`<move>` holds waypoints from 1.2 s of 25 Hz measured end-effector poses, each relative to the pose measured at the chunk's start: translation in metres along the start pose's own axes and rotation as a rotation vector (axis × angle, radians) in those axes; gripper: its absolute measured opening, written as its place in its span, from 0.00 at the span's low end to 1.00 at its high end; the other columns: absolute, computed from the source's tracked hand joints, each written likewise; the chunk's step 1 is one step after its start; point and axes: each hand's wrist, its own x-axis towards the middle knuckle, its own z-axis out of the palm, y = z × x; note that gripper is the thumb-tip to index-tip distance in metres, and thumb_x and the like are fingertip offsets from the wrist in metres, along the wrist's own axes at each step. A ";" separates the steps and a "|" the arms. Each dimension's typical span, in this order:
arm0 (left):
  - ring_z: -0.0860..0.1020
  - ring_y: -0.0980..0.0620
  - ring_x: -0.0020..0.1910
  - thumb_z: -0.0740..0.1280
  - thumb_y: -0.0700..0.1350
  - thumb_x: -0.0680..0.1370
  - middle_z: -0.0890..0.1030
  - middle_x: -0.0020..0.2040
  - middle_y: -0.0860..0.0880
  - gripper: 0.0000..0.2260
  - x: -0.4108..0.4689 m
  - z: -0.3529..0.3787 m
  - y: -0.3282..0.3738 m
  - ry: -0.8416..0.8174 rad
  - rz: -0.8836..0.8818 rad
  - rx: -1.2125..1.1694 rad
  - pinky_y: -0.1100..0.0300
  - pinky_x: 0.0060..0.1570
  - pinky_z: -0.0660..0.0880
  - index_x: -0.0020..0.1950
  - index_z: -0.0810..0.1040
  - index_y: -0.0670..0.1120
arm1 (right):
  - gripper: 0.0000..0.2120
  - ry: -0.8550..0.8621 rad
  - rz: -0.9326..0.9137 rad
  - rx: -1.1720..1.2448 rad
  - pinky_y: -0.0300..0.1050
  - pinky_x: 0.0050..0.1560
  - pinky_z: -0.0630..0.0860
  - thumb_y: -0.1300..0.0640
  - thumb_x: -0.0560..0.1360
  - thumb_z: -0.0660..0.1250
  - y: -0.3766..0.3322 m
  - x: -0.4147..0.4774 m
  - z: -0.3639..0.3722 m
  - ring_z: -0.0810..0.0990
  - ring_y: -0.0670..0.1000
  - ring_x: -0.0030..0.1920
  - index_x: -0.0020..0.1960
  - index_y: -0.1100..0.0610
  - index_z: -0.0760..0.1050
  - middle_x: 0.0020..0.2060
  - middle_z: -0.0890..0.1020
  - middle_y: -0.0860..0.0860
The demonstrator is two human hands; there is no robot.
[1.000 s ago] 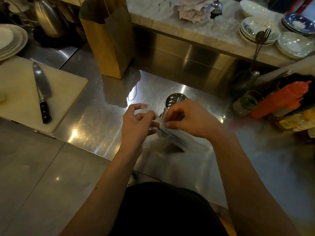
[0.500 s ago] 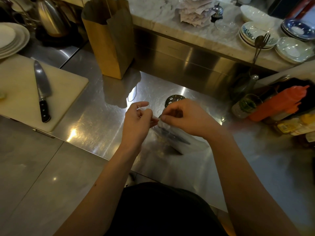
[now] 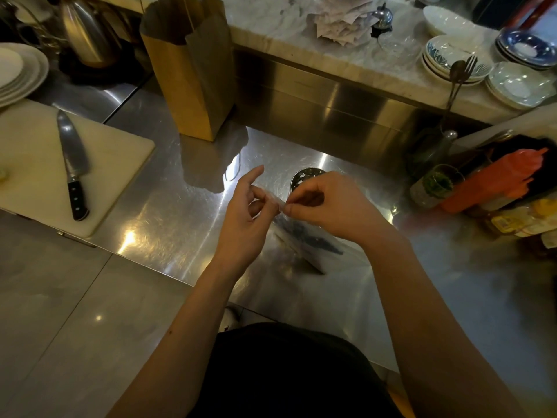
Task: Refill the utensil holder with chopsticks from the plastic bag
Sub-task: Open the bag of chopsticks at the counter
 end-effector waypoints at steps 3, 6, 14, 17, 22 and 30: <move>0.81 0.62 0.51 0.65 0.41 0.81 0.80 0.43 0.57 0.22 0.001 -0.001 0.000 -0.014 -0.002 -0.029 0.76 0.52 0.74 0.74 0.66 0.50 | 0.07 0.025 -0.006 -0.045 0.29 0.46 0.76 0.53 0.75 0.71 0.000 0.001 0.001 0.82 0.42 0.42 0.50 0.54 0.84 0.42 0.85 0.47; 0.82 0.58 0.48 0.66 0.40 0.80 0.80 0.44 0.52 0.22 0.003 -0.001 0.002 0.008 0.010 -0.045 0.73 0.48 0.75 0.73 0.67 0.48 | 0.10 -0.005 -0.034 -0.049 0.25 0.43 0.75 0.49 0.73 0.72 -0.002 0.001 -0.001 0.82 0.41 0.42 0.51 0.53 0.85 0.42 0.85 0.47; 0.83 0.51 0.50 0.66 0.39 0.80 0.79 0.45 0.48 0.22 0.006 -0.003 -0.002 -0.034 0.025 -0.049 0.59 0.56 0.79 0.72 0.67 0.50 | 0.04 -0.037 0.003 0.047 0.24 0.42 0.74 0.52 0.74 0.72 0.004 0.002 -0.004 0.81 0.38 0.42 0.48 0.49 0.84 0.40 0.84 0.42; 0.83 0.52 0.48 0.65 0.37 0.80 0.79 0.45 0.43 0.22 0.006 -0.003 -0.003 -0.039 0.030 -0.069 0.63 0.53 0.79 0.72 0.67 0.50 | 0.04 -0.037 0.007 -0.011 0.25 0.39 0.72 0.54 0.75 0.71 0.004 0.004 -0.004 0.81 0.39 0.40 0.48 0.49 0.84 0.39 0.83 0.41; 0.84 0.55 0.44 0.65 0.36 0.79 0.79 0.44 0.44 0.22 0.004 -0.002 -0.004 -0.025 0.042 -0.070 0.70 0.46 0.77 0.71 0.67 0.49 | 0.07 -0.103 0.004 -0.055 0.28 0.43 0.74 0.57 0.74 0.72 0.001 0.004 -0.004 0.81 0.40 0.43 0.52 0.52 0.83 0.42 0.83 0.45; 0.85 0.54 0.38 0.71 0.46 0.75 0.81 0.39 0.54 0.19 0.000 0.001 -0.001 0.142 -0.112 -0.161 0.61 0.44 0.82 0.61 0.68 0.52 | 0.06 -0.036 0.004 0.025 0.27 0.42 0.74 0.58 0.76 0.69 0.002 -0.003 0.002 0.80 0.37 0.40 0.51 0.51 0.82 0.38 0.80 0.38</move>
